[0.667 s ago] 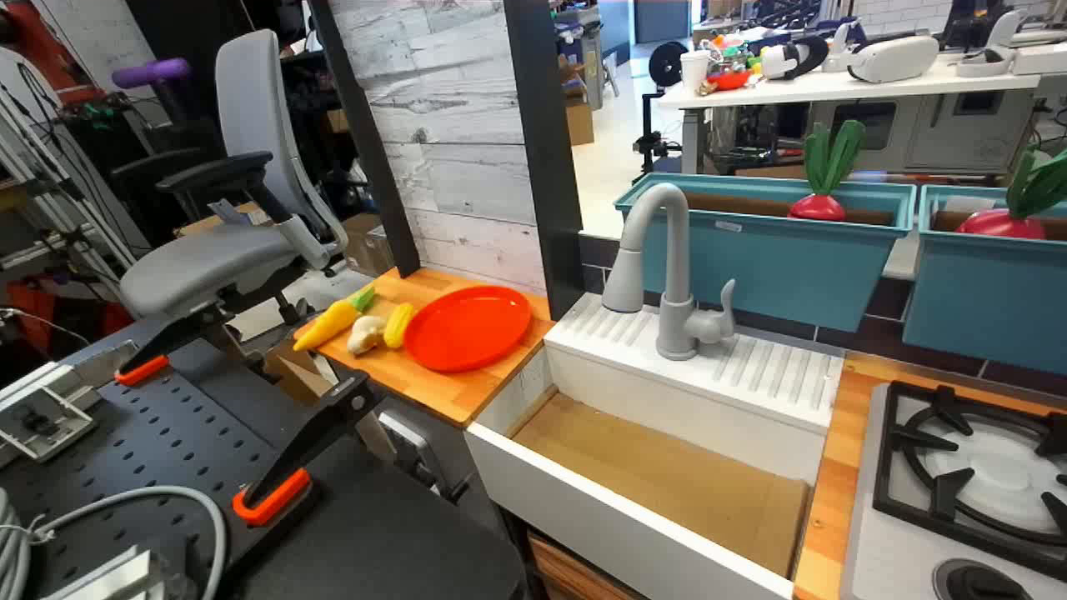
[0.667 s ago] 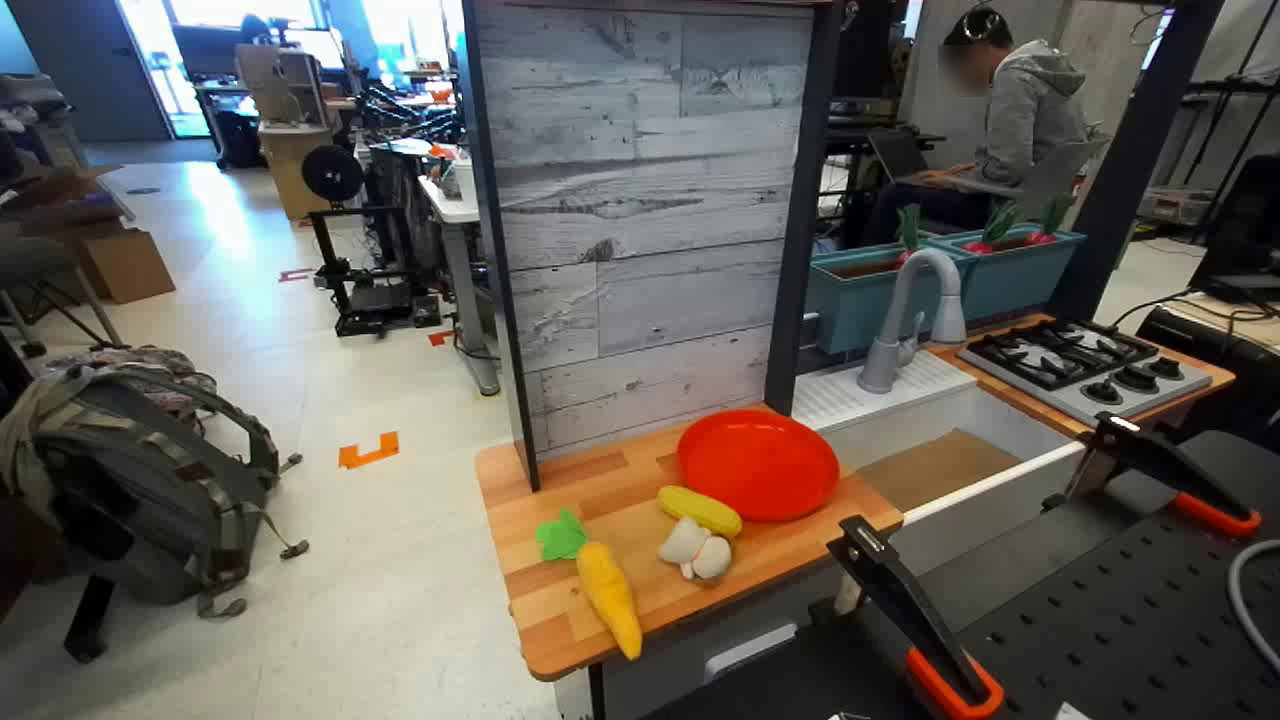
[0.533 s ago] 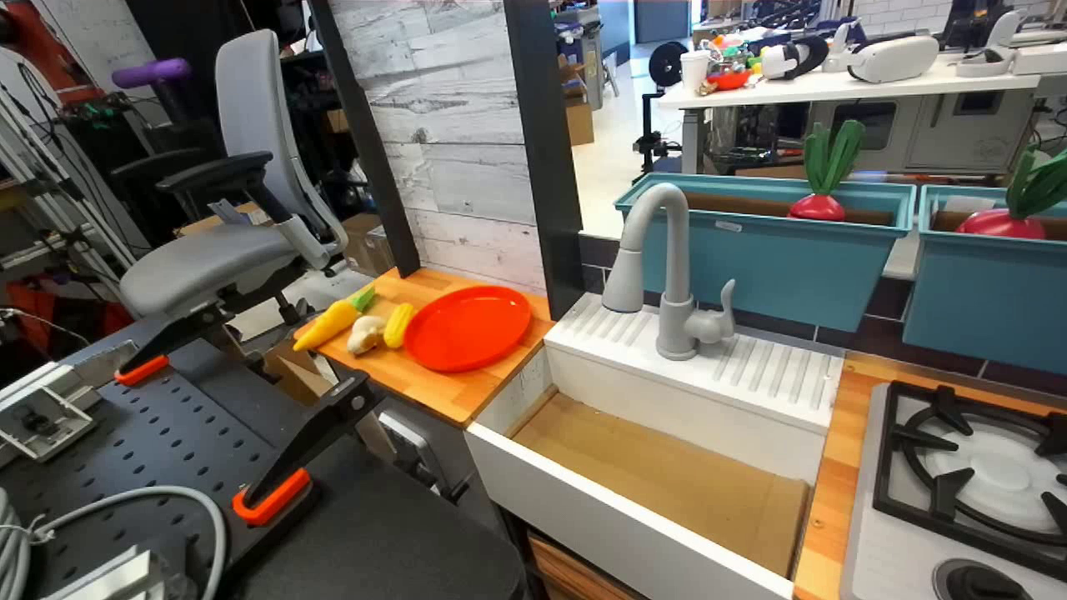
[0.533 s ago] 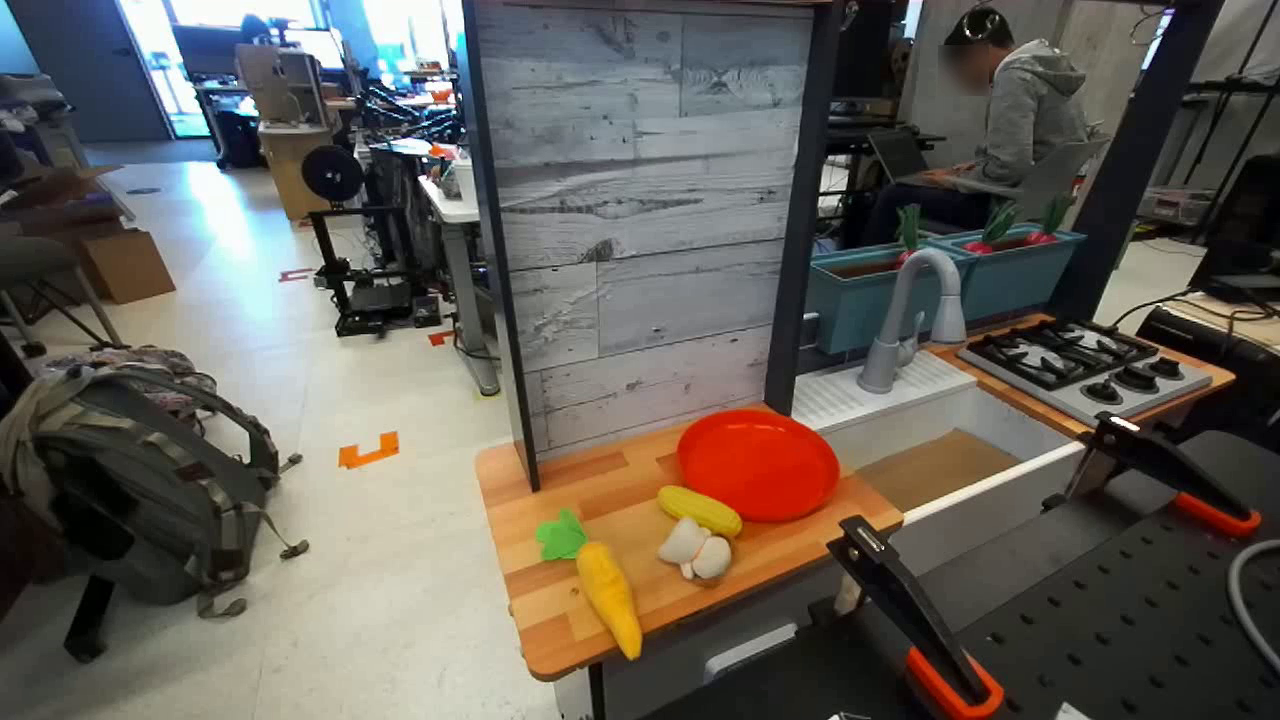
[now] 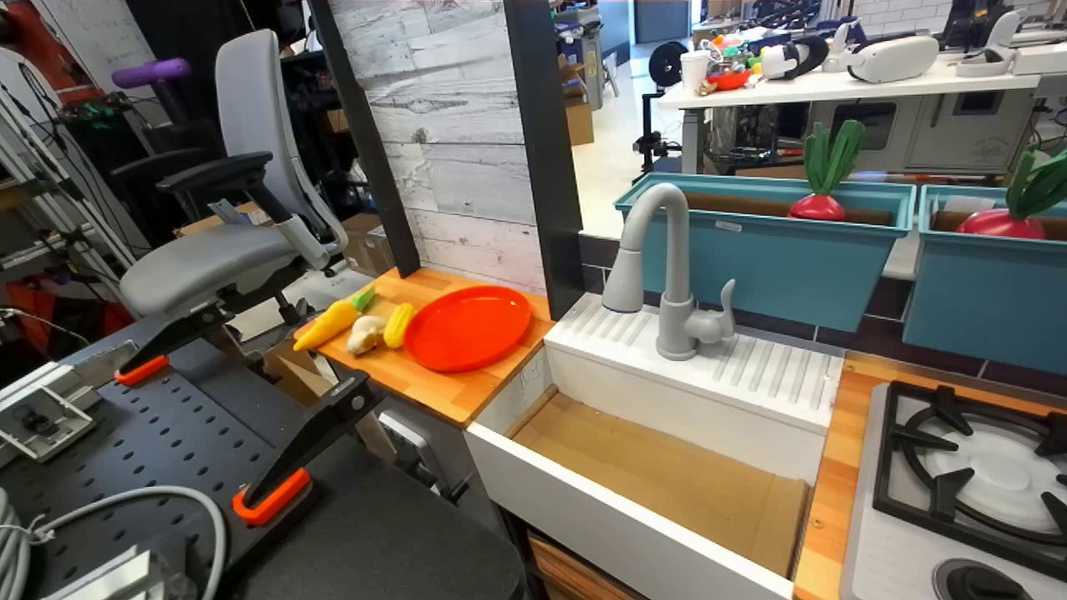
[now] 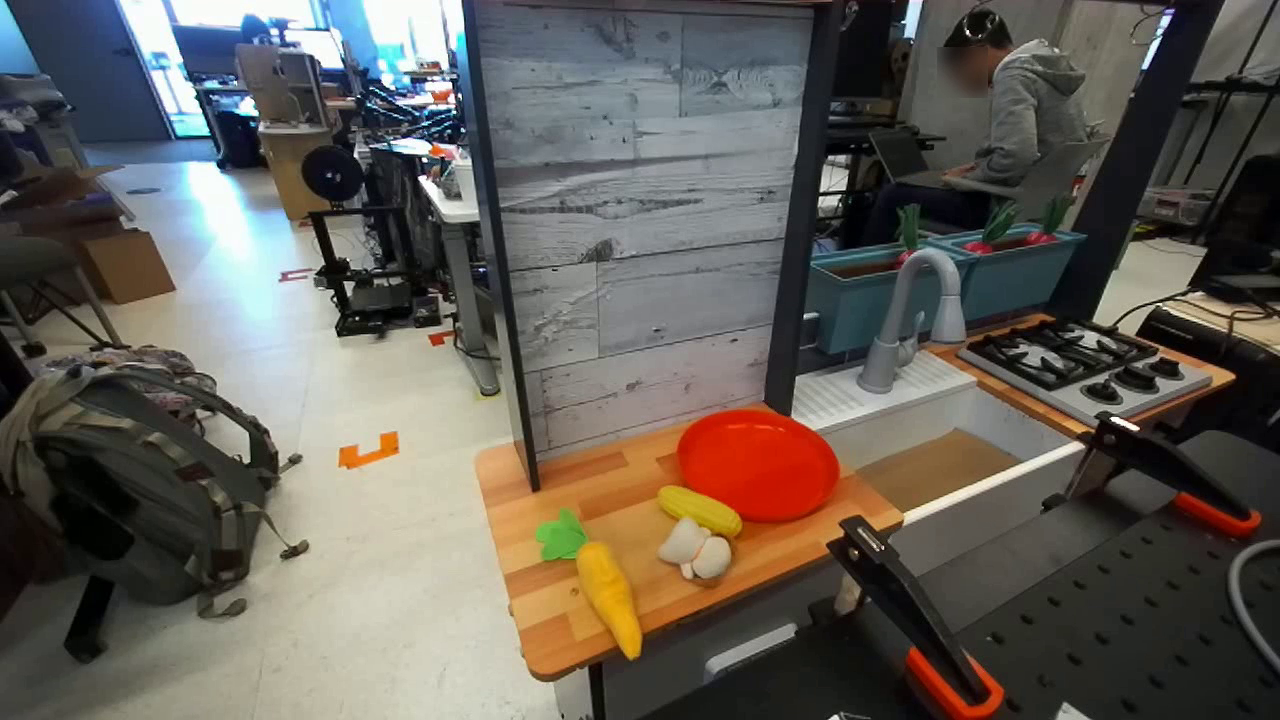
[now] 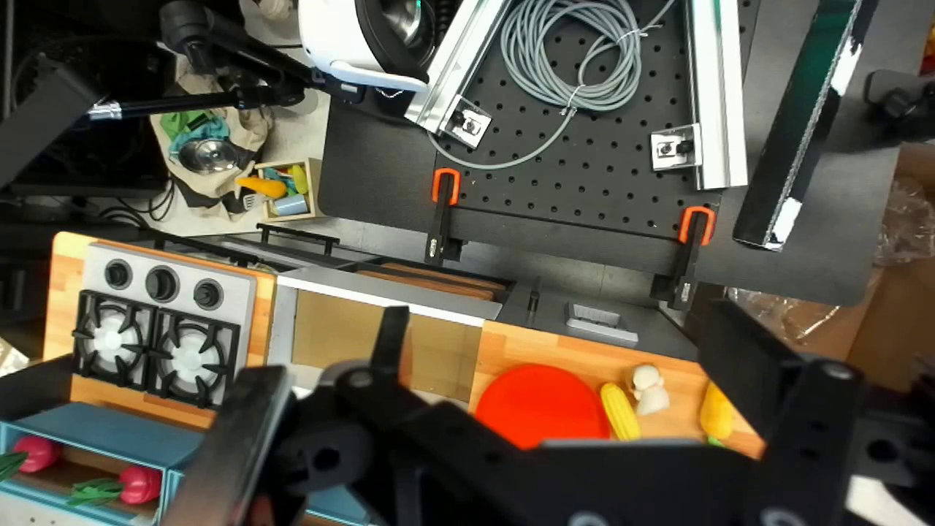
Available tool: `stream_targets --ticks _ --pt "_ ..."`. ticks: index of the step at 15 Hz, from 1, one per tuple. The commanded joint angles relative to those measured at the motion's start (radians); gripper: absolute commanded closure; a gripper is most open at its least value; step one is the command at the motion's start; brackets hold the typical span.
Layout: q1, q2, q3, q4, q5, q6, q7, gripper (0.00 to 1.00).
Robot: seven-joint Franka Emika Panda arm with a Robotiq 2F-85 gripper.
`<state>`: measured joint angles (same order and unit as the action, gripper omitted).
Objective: Put the carrot on the orange plate
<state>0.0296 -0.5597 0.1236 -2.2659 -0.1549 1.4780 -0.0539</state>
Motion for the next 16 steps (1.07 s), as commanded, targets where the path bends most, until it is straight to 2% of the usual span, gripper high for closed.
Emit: stream_targets --ticks 1,6,11,16 --pt "0.025 0.003 -0.019 0.003 -0.008 -0.004 0.010 0.00" --pt "0.025 0.003 -0.019 0.003 -0.008 -0.004 0.010 0.00" --pt "0.039 0.106 -0.030 -0.079 0.061 0.314 0.038 0.00" --pt "0.074 0.272 -0.017 -0.132 0.149 0.592 0.012 0.00"
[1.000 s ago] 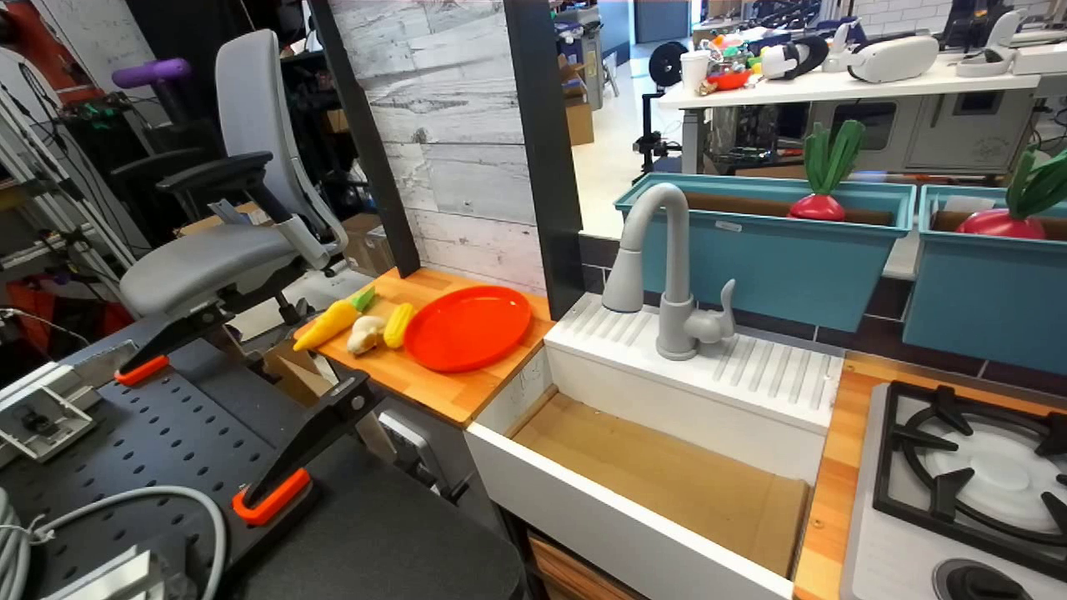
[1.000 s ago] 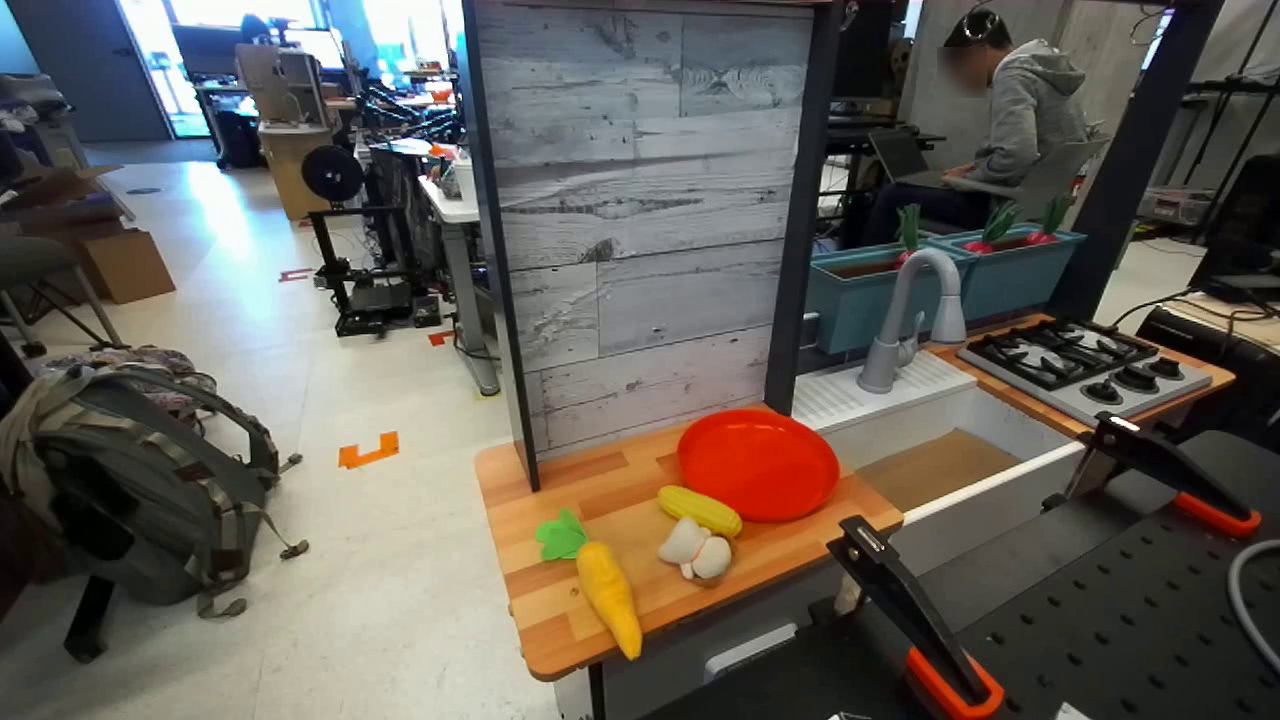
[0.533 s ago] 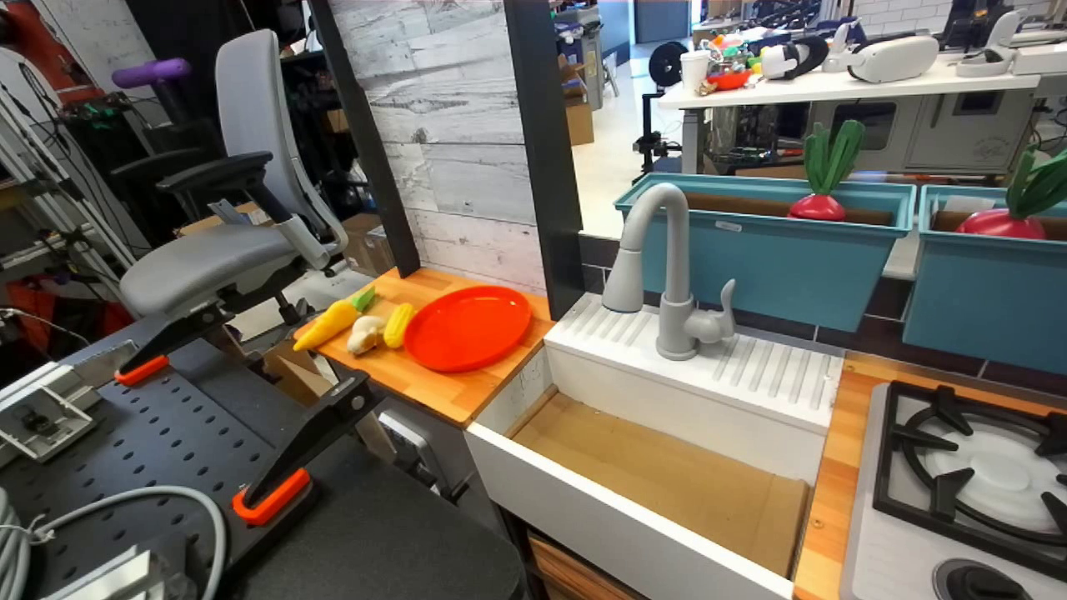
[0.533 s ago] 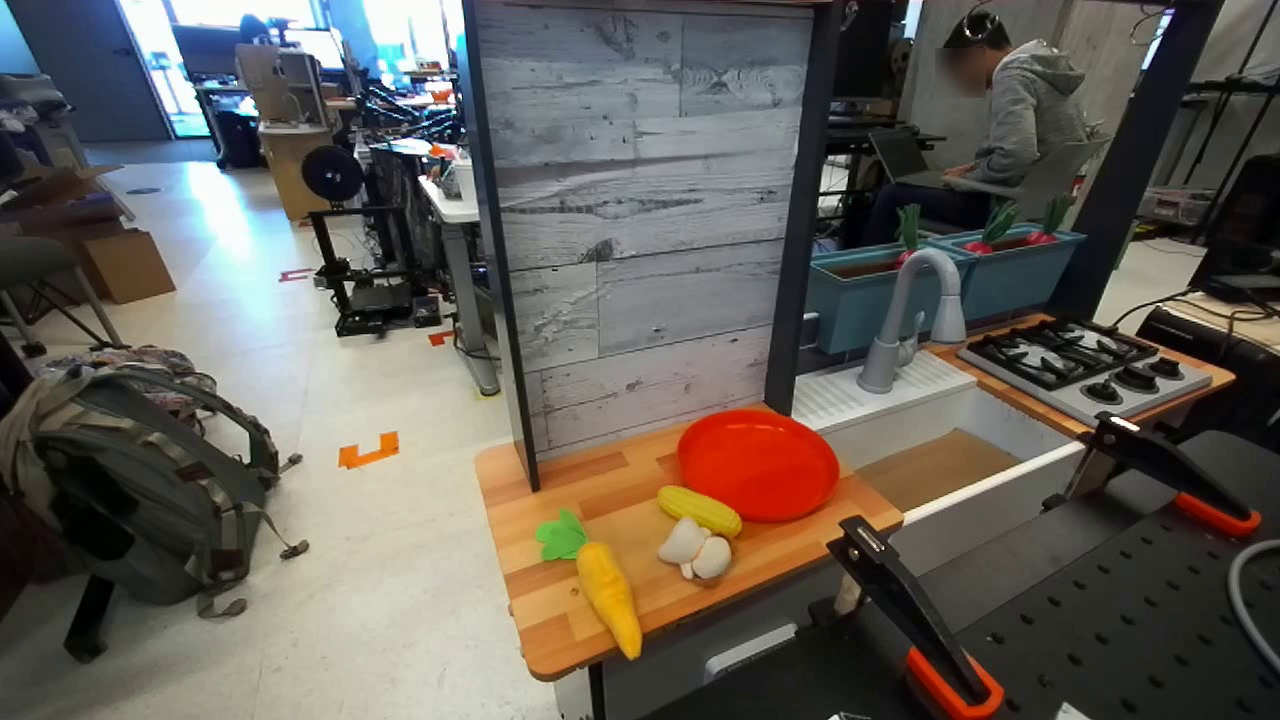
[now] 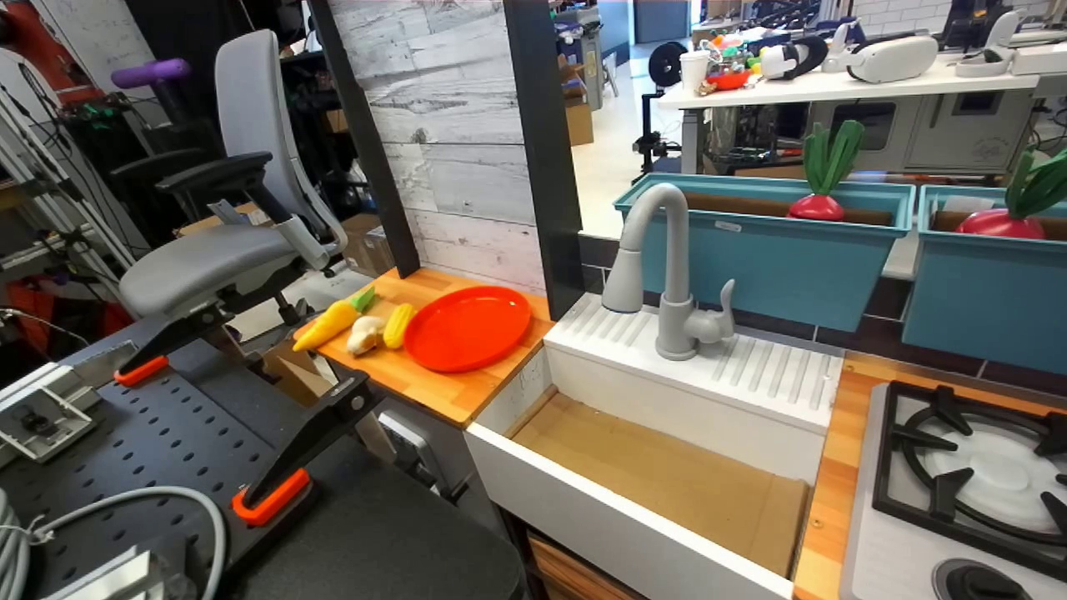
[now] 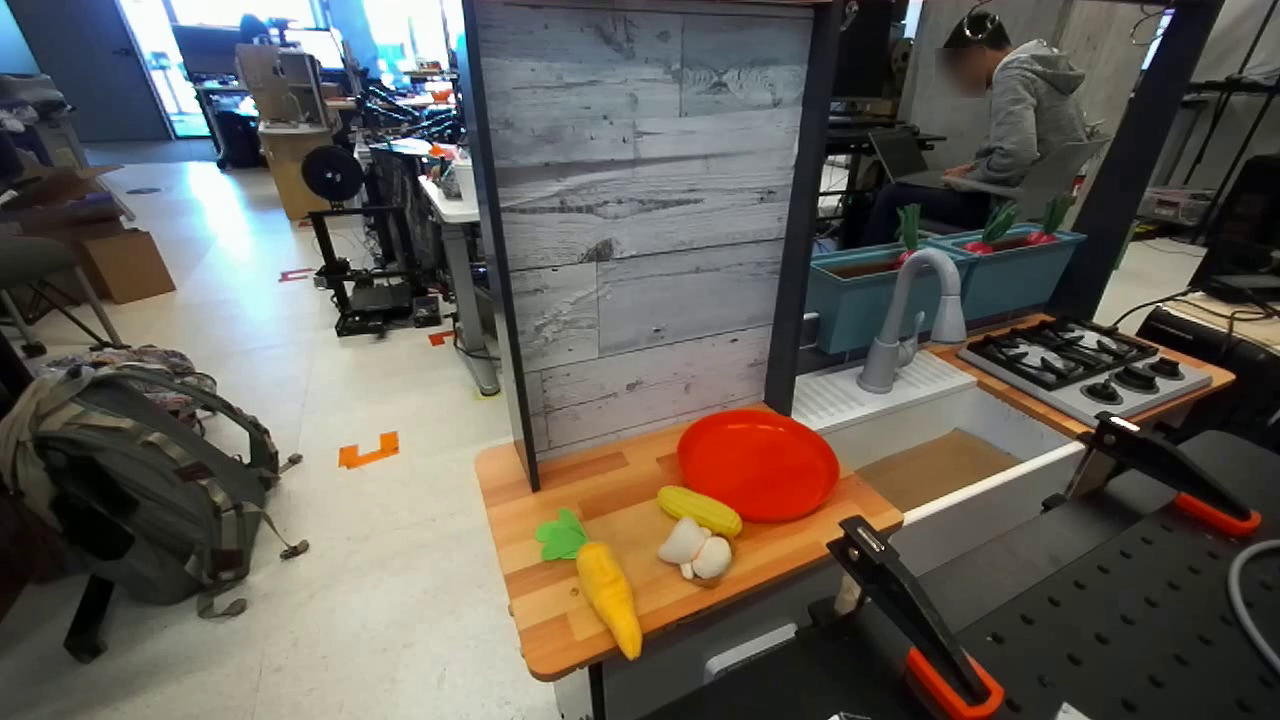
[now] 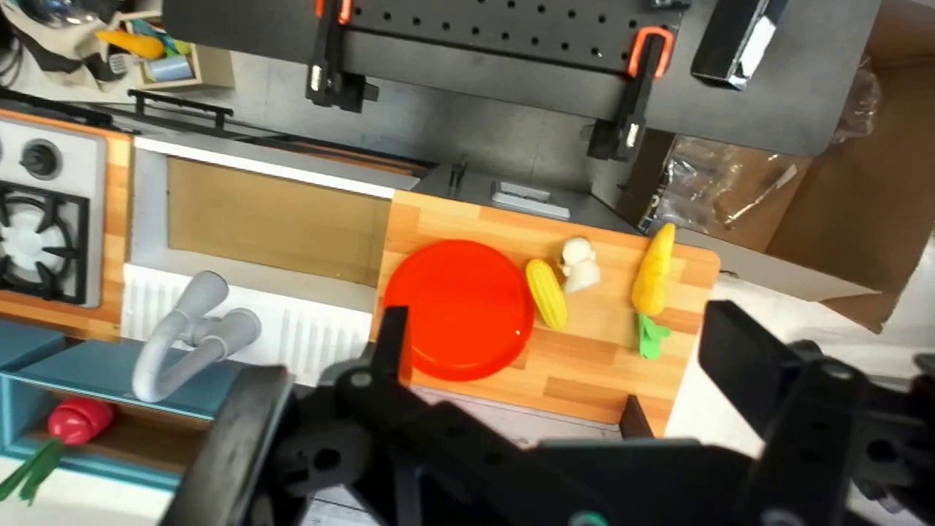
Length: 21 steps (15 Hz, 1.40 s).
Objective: Put the carrot on the orange plate
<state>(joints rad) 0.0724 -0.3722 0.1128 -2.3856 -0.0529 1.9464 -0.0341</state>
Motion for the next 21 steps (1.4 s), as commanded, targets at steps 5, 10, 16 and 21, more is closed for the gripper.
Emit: stream_targets --ticks 5,10,16,21 --pt "0.077 0.296 0.003 -0.032 0.173 0.366 -0.075 0.00" --pt "0.092 0.551 0.040 0.016 0.178 0.526 -0.071 0.00" --pt "0.087 0.824 0.074 0.156 0.183 0.656 -0.027 0.00" --pt "0.123 1.013 0.067 0.300 0.145 0.654 0.023 0.00"
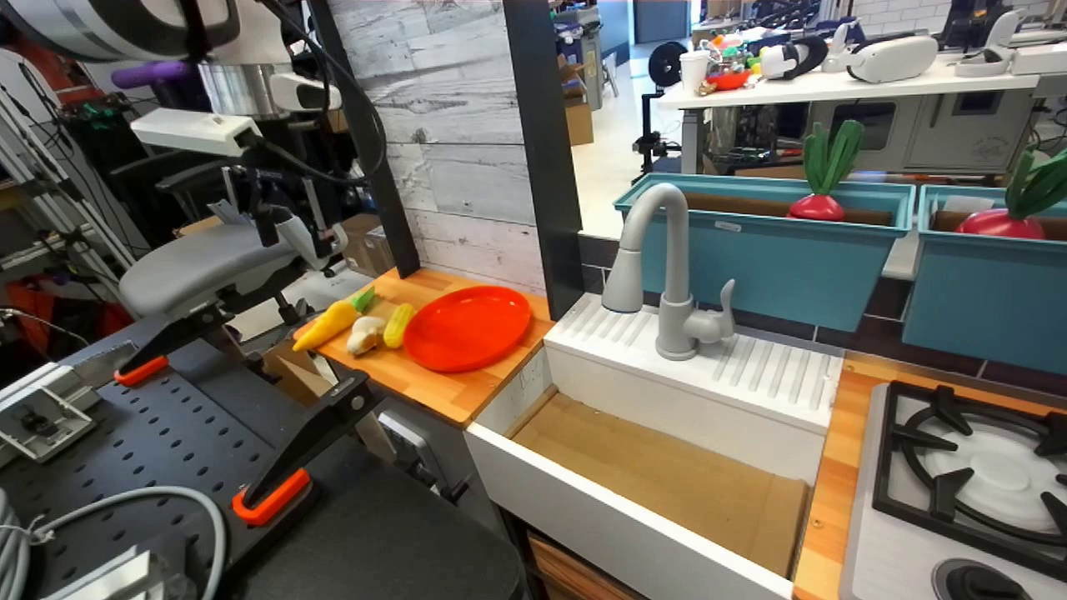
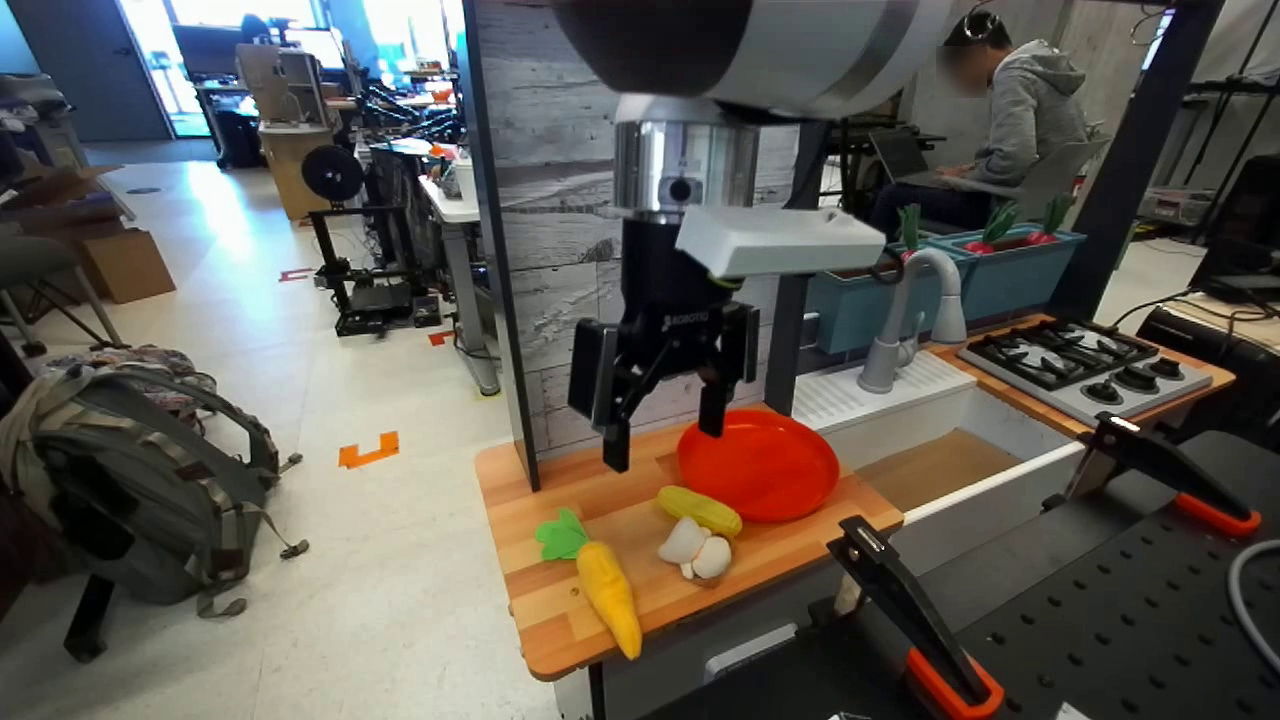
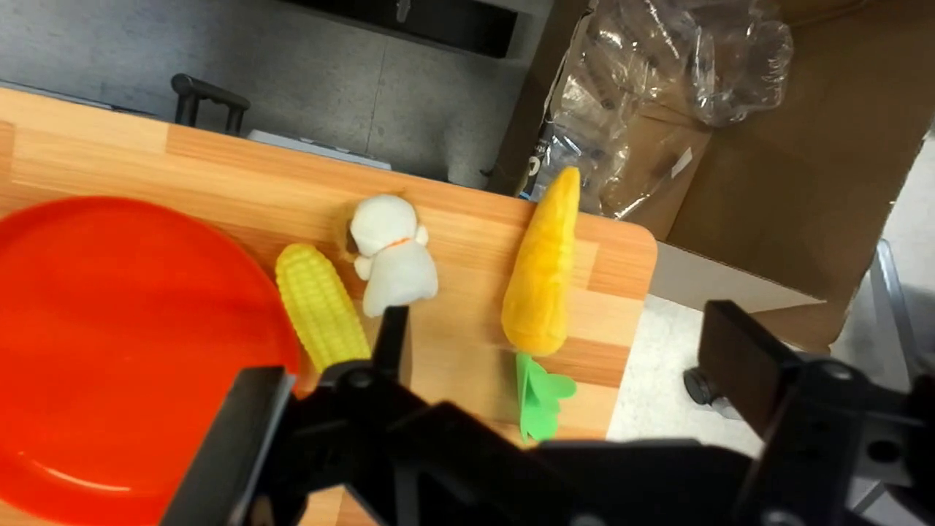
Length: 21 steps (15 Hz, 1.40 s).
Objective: Put the carrot on the orange plate
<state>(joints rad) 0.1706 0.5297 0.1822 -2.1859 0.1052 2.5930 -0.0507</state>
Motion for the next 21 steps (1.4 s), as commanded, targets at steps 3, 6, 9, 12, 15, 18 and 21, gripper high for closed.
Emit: stream_targets --ticks 3,6,9,12,15,18,21 --pt "0.060 0.202 -0.017 0.183 -0.034 -0.011 0.070 0.00" --pt "0.086 0.283 -0.030 0.266 -0.043 -0.047 0.096 0.00" --pt "0.099 0.348 -0.038 0.338 -0.049 -0.091 0.117 0.00" --pt "0.110 0.397 -0.049 0.399 -0.055 -0.136 0.141 0.00" --pt "0.120 0.440 -0.060 0.461 -0.064 -0.197 0.165 0.35" --pt "0.130 0.473 -0.070 0.512 -0.069 -0.242 0.182 0.58" --pt "0.132 0.466 -0.067 0.518 -0.071 -0.265 0.184 0.80"
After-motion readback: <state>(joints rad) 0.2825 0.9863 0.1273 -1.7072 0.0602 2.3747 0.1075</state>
